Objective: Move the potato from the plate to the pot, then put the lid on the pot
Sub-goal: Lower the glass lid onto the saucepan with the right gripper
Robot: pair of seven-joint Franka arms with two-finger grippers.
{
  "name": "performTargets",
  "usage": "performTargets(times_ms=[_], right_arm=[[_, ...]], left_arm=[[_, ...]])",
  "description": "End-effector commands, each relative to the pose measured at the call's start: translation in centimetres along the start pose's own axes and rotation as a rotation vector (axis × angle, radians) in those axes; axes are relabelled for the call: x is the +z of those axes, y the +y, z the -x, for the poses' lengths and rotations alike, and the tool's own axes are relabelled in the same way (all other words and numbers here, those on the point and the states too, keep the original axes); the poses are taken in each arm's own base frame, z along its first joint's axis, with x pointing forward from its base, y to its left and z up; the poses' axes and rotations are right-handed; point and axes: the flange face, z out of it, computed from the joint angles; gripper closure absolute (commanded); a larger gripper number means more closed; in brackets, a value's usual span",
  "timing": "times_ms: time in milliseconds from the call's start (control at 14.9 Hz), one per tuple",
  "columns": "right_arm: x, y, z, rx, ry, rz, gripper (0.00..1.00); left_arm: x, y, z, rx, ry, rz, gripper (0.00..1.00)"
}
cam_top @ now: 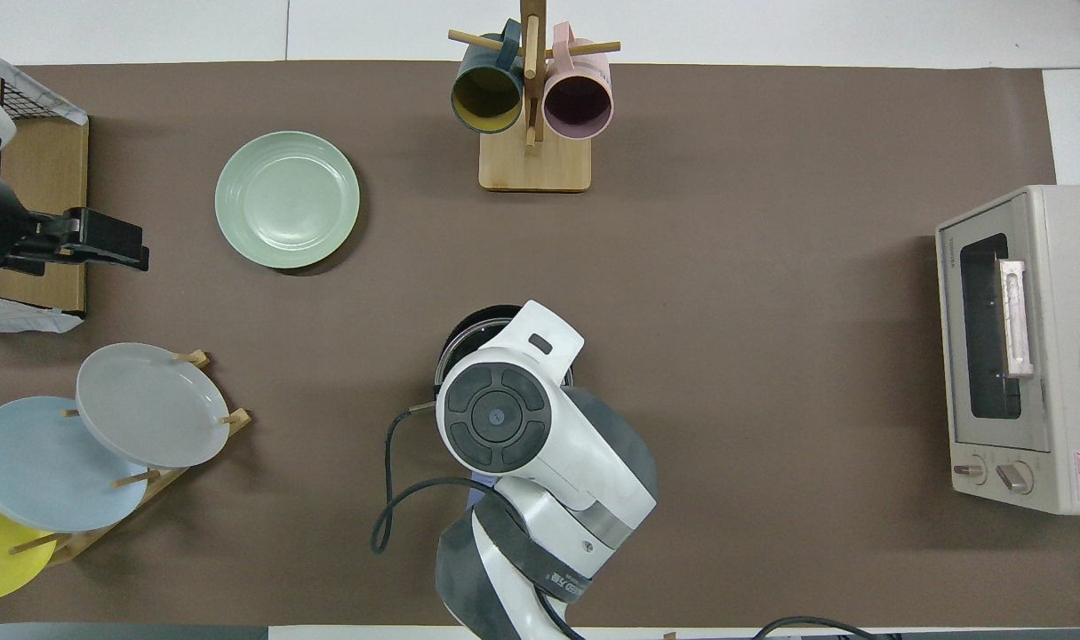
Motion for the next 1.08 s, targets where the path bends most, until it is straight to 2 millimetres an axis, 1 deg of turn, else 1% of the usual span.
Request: performTargets(times_ms=[0, 202, 269, 403, 1008], right_arm=[[0.0, 0.1, 0.0, 0.024, 0.008, 0.003, 1.00], [0.3, 0.2, -0.1, 0.025, 0.010, 0.002, 1.00], [0.8, 0.0, -0.1, 0.022, 0.009, 0.009, 1.00], [1.1, 0.2, -0.3, 0.025, 0.008, 0.011, 1.00], [0.8, 0.0, -0.7, 0.023, 0.031, -0.001, 1.00]], left_arm=[[-0.3, -0.4, 0.0, 0.000, -0.001, -0.016, 0.00], [0.2, -0.8, 0.1, -0.001, -0.007, -0.017, 0.00], [0.1, -0.9, 0.2, -0.004, -0.010, -0.017, 0.00], [0.0, -0.9, 0.4, -0.007, -0.015, -0.018, 0.00], [-0.1, -0.9, 0.6, -0.009, -0.010, -0.018, 0.00]])
